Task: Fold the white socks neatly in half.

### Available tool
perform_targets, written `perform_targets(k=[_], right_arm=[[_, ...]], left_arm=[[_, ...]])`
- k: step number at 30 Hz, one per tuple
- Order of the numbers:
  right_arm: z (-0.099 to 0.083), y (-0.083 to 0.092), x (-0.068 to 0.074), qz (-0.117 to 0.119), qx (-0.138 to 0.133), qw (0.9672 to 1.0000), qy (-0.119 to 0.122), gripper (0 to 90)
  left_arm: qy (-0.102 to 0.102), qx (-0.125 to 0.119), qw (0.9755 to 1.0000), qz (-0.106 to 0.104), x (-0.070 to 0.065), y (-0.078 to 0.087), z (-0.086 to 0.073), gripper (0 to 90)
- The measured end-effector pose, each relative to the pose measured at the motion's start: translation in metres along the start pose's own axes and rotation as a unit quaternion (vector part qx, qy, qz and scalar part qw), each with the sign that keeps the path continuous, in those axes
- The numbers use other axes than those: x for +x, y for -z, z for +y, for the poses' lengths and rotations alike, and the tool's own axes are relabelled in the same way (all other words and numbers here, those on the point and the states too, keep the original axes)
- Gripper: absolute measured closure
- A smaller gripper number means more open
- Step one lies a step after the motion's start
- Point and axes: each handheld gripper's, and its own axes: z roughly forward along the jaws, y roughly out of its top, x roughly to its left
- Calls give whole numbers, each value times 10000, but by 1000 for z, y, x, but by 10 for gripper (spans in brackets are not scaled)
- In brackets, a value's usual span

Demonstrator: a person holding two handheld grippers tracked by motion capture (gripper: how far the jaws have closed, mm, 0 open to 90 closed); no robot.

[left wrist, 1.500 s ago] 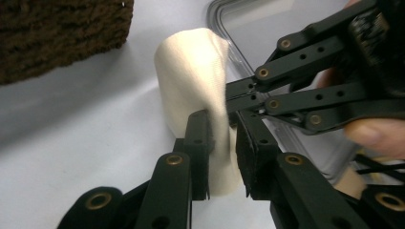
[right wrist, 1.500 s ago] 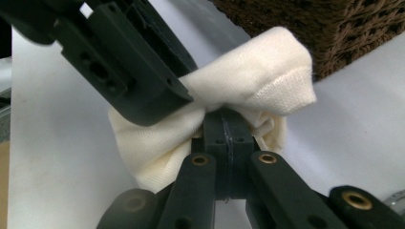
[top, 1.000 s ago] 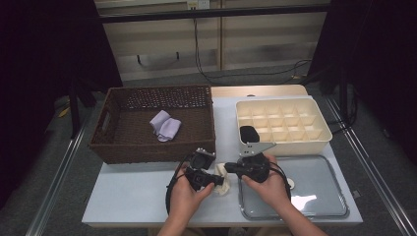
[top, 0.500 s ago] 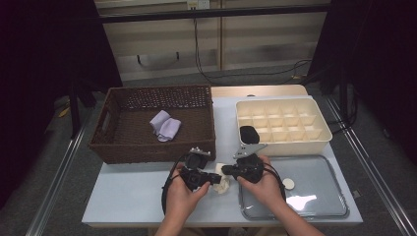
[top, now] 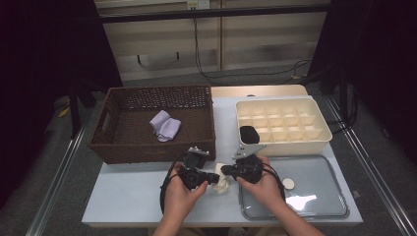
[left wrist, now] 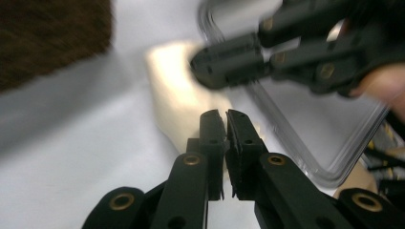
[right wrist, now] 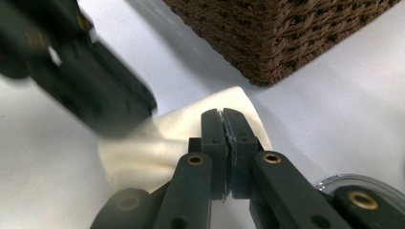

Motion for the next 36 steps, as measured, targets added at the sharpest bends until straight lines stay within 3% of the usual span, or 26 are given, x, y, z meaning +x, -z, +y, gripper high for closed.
perform_targets(k=[3, 8, 14, 18, 20, 25, 31, 36], right_arm=[[0, 0, 1, 44, -35, 10000, -42, 865], [0, 9, 2, -60, -154, 9997, -168, 796], [0, 20, 4, -16, -357, 9975, -616, 704], [-1, 17, 6, -15, -283, 9964, -804, 629], [-4, 15, 5, -79, -261, 9946, -1001, 565], [-11, 21, 1, -10, -334, 9911, -1288, 535], [-15, 11, 1, 22, -241, 9897, -1412, 508], [-17, 0, -4, 176, -204, 9815, -1894, 498]], left_arm=[[-99, 74, 9999, 90, 0, -9, -4, 863], [-142, 48, 9998, 159, -1, -9, -7, 869], [-198, -13, 9996, 183, -2, -9, -10, 867], [-189, -37, 9996, 204, -3, -9, -10, 865], [-198, -38, 9996, 208, -3, -9, -11, 865], [-218, -36, 9995, 216, -4, -9, -11, 860], [-237, -49, 9994, 240, -5, -9, -11, 859], [-263, -30, 9994, 244, -3, -9, -12, 858]])
